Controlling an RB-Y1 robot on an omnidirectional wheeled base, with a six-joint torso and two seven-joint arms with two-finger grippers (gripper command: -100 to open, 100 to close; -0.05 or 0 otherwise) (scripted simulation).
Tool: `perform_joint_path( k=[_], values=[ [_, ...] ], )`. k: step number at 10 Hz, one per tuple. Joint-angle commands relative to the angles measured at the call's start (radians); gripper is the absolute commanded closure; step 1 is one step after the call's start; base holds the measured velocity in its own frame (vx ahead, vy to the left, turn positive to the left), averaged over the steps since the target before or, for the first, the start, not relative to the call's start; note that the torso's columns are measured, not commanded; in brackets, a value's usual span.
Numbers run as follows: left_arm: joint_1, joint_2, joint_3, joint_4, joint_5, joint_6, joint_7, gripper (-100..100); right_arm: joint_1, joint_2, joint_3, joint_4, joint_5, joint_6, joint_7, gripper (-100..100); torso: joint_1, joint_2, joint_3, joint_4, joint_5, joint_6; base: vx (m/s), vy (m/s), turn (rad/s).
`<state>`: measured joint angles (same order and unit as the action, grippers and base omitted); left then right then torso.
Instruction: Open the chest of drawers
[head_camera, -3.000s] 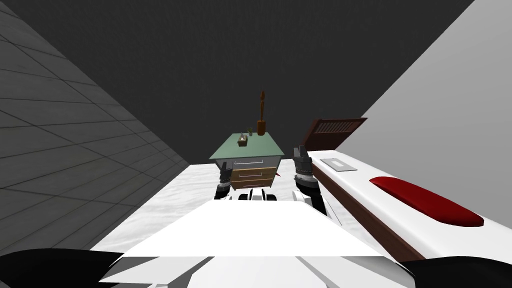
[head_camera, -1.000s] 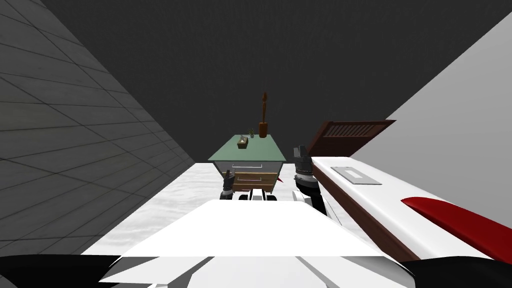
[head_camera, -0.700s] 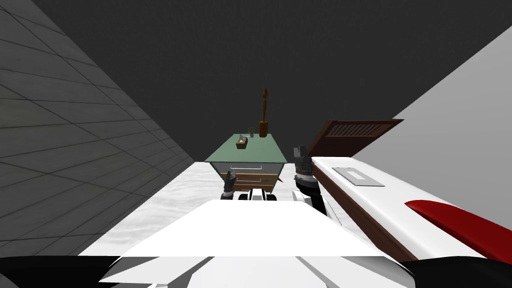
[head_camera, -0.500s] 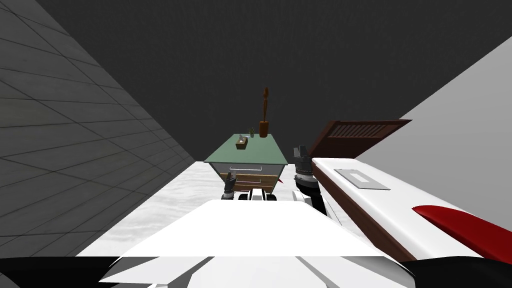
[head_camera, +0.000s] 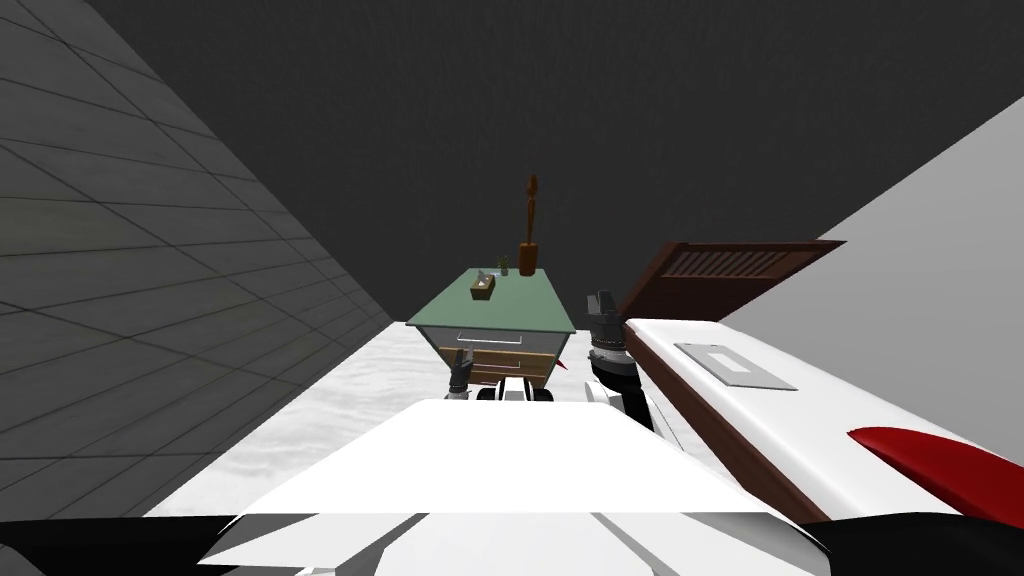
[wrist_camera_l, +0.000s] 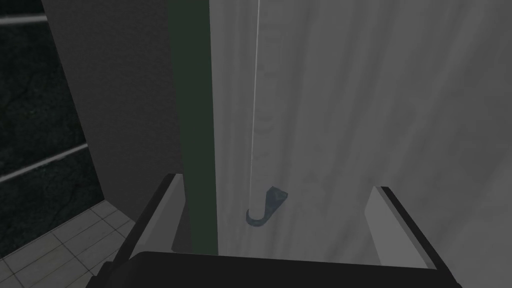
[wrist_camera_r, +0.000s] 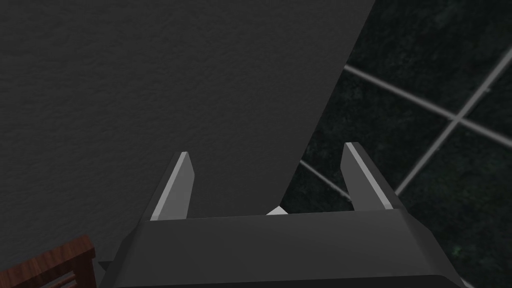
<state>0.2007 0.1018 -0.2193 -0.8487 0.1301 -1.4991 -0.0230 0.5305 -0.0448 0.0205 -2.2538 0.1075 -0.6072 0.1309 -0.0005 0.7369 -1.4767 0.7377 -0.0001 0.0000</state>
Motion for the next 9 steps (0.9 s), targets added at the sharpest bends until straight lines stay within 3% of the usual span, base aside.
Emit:
perform_joint_path(
  k=[1, 9],
  values=[
    [-0.031, -0.008, 0.046, 0.005, -0.050, 0.023, 0.040, -100, 0.000, 0.000, 0.000, 0.000, 0.000, 0.000, 0.000, 0, 0.001, 0.001, 0.001, 0.000, 0.000, 0.000, -0.011, -0.028, 0.172],
    [-0.152, -0.038, 0.230, 0.012, -0.257, 0.129, 0.202, -100, 0.000, 0.000, 0.000, 0.000, 0.000, 0.000, 0.000, 0, 0.001, 0.001, 0.001, 0.000, 0.000, 0.000, -0.026, -0.045, 0.116]
  ],
)
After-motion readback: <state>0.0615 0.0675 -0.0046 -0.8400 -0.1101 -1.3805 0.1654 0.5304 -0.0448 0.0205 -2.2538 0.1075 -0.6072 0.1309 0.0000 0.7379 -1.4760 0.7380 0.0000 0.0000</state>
